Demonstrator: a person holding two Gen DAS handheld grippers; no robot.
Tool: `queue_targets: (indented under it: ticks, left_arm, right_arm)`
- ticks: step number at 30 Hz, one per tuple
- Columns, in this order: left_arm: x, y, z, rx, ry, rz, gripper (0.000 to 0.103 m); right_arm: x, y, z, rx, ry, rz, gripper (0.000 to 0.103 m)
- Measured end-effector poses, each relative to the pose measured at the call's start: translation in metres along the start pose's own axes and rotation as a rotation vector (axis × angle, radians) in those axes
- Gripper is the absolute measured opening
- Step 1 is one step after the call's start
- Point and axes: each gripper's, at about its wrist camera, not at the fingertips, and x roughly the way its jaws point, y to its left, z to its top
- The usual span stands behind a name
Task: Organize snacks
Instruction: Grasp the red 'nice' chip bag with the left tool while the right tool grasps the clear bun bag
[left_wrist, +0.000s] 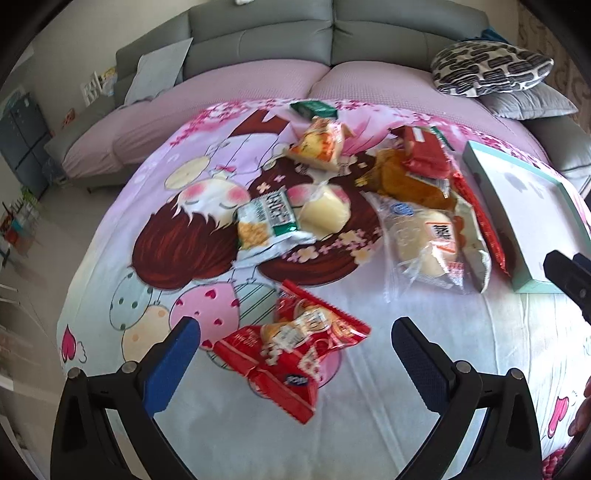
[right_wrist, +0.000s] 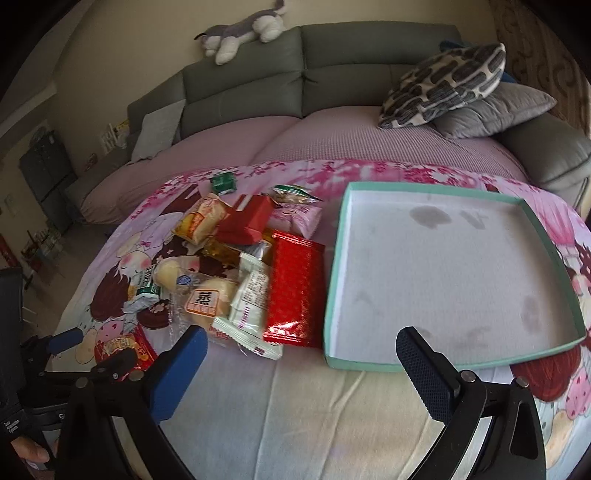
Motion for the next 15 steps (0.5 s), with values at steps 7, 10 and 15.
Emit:
queue_targets:
  ticks: [7, 10, 15]
  left_arm:
    - [0.017, 0.011, -0.006, -0.039, 0.062, -0.030, 0.102]
    - [0.023, 0.013, -0.007, -0.058, 0.083, -0.049, 0.094]
    - [0.032, 0.017, -0.007, -0.084, 0.112, -0.093, 0.083]
  right_arm:
    - [0.017, 0.021, 0.000, -0.067, 0.034, 0.022, 0.098]
    - [0.022, 0.029, 0.001, -0.100, 0.040, 0.027, 0.089]
    - [0.033, 0.043, 0.000, -0.156, 0.058, 0.030, 0.073]
